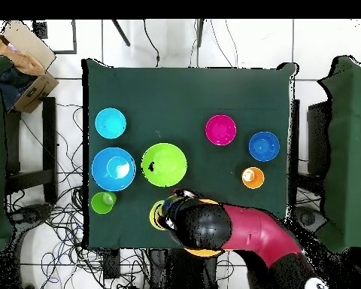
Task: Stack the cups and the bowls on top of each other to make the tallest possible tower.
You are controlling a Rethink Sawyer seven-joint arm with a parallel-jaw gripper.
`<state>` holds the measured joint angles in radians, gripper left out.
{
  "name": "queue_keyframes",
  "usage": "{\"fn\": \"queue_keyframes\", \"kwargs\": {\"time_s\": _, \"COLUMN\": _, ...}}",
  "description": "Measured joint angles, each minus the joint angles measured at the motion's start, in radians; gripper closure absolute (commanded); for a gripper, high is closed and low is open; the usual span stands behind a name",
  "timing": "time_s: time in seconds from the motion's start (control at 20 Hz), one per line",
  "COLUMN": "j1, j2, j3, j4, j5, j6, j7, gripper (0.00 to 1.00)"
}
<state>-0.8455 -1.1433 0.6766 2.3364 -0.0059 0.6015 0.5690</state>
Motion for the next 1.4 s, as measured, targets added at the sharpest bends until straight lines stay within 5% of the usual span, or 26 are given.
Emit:
{"fn": "queue_keyframes", "kwargs": {"time_s": 0.4, "j1": -0.169, "j2": -0.01, "j3": 0.205, "j4": 0.028, "j5": -0.01, "j6": -0.068, "j7": 0.0, "gripper": 1.0}}
{"fn": "queue_keyframes", "kwargs": {"time_s": 0.65, "j1": -0.341, "j2": -0.011, "j3": 0.462, "j4": 0.078, "j5": -0.01, "j6": -0.116, "j7": 0.0, "gripper": 1.0}}
{"fn": "queue_keyframes", "kwargs": {"time_s": 0.85, "j1": -0.395, "j2": -0.02, "j3": 0.576, "j4": 0.098, "j5": -0.01, "j6": -0.123, "j7": 0.0, "gripper": 1.0}}
{"fn": "queue_keyframes", "kwargs": {"time_s": 1.05, "j1": -0.335, "j2": -0.017, "j3": 0.544, "j4": 0.09, "j5": -0.027, "j6": -0.123, "j7": 0.0, "gripper": 1.0}}
{"fn": "queue_keyframes", "kwargs": {"time_s": 1.15, "j1": -0.248, "j2": -0.005, "j3": 0.482, "j4": 0.073, "j5": -0.064, "j6": -0.123, "j7": 0.0, "gripper": 1.0}}
{"fn": "queue_keyframes", "kwargs": {"time_s": 1.2, "j1": -0.151, "j2": 0.007, "j3": 0.418, "j4": 0.05, "j5": -0.104, "j6": -0.123, "j7": 0.0, "gripper": 1.0}}
{"fn": "queue_keyframes", "kwargs": {"time_s": 1.4, "j1": -0.001, "j2": 0.018, "j3": 0.338, "j4": 0.008, "j5": -0.147, "j6": -0.123, "j7": 0.006, "gripper": 1.0}}
